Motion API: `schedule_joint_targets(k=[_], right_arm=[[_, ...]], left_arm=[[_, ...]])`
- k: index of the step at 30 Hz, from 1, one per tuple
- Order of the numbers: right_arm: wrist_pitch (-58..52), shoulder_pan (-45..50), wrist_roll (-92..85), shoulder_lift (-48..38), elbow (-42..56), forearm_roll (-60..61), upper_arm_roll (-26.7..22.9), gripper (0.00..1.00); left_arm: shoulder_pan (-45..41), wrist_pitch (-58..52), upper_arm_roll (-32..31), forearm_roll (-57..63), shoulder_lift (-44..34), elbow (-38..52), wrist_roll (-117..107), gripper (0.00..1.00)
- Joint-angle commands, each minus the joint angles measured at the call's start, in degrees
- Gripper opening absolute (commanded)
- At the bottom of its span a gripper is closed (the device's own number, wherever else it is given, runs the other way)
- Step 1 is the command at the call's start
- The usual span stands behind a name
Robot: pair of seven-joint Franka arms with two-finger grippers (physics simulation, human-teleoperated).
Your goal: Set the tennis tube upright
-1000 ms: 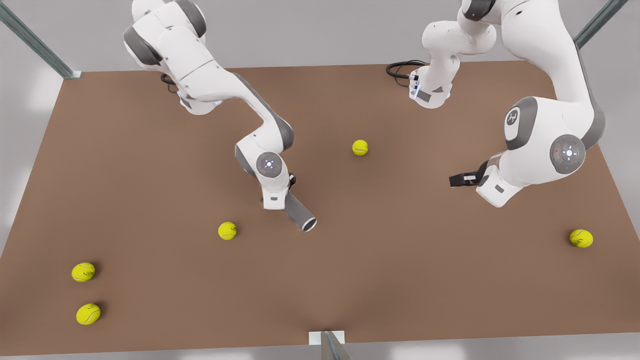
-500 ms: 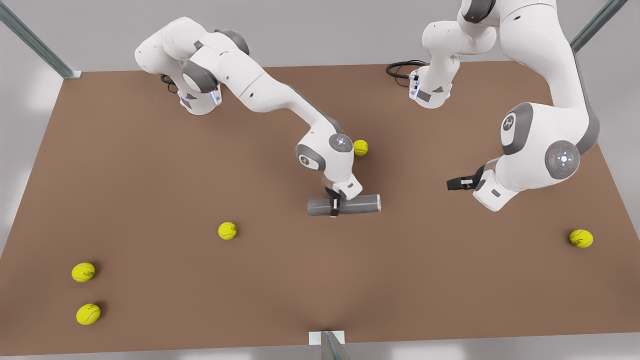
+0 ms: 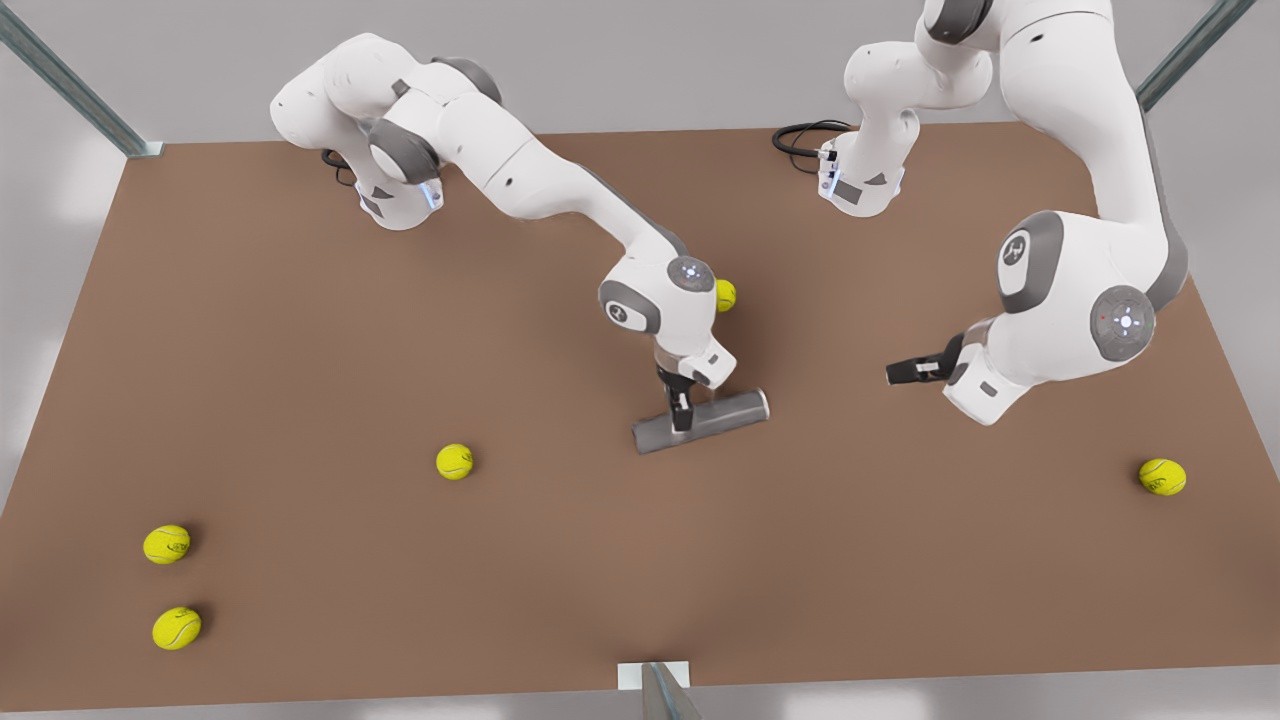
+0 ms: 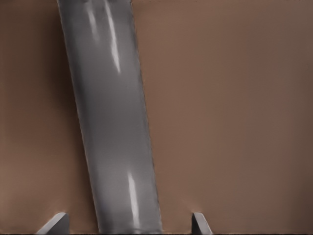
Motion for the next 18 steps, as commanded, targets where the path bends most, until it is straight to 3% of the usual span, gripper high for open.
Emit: schedule_joint_targets(k=[1,3,5,6,7,9,11,12,13,18], right_arm=[[-1.6,-1.0,0.0,-1.4,-0.1,0.0,1.3,1.00],[-9.8,-7.2,0.2,-8.2,-0.5,2.4,6.9,1.00],[-18.2,-16.2,0.4,-15.5,-1.4,12.4,7.2,1.00],[-18.8,-21.9,8.2,-22.9,-8.6,19.1,7.2,1.00],[-19.8,-28.9,11.8,-31.6,-17.7,20.6,7.1,1.00],[-28.1,-42.6,12.8,-37.3,-19.0,20.4,7.2,1.00],[-29.3,-52.8,13.2,-41.0,-21.4,20.5,7.2,1.00],[-29.9,-52.1,18.5,-43.1,-22.5,20.0,6.0,1.00],[-32.6,-43.2,24.6,-44.6,-23.1,19.6,-4.2,1.00],[-33.3,-44.1,24.9,-42.2,-21.8,19.6,-5.8,1.00]], left_arm=[[-0.1,1.8,0.0,-4.4,-1.2,-2.3,-0.9,0.99],[0.6,12.5,0.1,-11.4,-6.9,-13.7,-4.7,0.99],[0.7,21.5,0.1,-20.4,-10.1,-21.6,-7.2,0.99],[0.0,28.4,-0.1,-26.2,-11.5,-26.5,-7.2,0.99],[0.1,32.8,-2.4,-29.3,-11.6,-28.7,-7.2,0.99],[-0.1,35.0,-3.6,-36.4,-9.3,-28.8,-6.0,0.99],[0.6,31.6,-3.7,-41.2,-8.0,-28.8,4.1,0.99],[0.0,30.7,-3.8,-42.0,-7.9,-28.9,5.9,0.99],[0.1,30.5,-4.3,-42.0,-8.1,-30.0,7.0,0.99],[4.1,28.3,-4.4,-46.9,-4.3,-35.4,22.9,0.99]])
